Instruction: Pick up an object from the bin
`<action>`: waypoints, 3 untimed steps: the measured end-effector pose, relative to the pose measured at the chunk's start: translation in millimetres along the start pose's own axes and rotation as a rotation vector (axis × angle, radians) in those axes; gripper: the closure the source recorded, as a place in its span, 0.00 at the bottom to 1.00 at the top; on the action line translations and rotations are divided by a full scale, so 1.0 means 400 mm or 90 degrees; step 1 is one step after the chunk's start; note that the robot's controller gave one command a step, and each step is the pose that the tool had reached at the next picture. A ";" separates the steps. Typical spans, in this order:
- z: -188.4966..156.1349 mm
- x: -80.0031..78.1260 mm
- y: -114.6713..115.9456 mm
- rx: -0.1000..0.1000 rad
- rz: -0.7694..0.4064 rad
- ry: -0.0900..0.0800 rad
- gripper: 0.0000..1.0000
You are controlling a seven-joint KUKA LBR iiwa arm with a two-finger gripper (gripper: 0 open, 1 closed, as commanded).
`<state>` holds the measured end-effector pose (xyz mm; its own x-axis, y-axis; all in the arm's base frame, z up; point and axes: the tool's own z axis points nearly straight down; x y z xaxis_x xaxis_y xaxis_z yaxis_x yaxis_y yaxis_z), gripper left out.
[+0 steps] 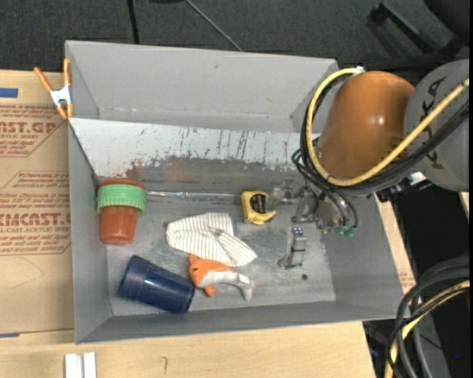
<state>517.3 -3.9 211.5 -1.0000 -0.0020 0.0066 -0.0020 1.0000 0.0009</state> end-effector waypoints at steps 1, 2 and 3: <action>-0.011 -0.004 0.000 0.000 0.000 -0.005 0.00; 0.165 -0.022 0.104 0.001 -0.052 -0.008 0.00; 0.159 -0.014 0.230 0.001 -0.085 -0.002 0.00</action>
Offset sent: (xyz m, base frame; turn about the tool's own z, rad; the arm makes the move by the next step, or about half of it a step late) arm 0.0128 0.0865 -0.1415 -0.1681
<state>522.5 88.1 148.1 -0.9908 -0.1353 0.0036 -0.1353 0.9908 0.0000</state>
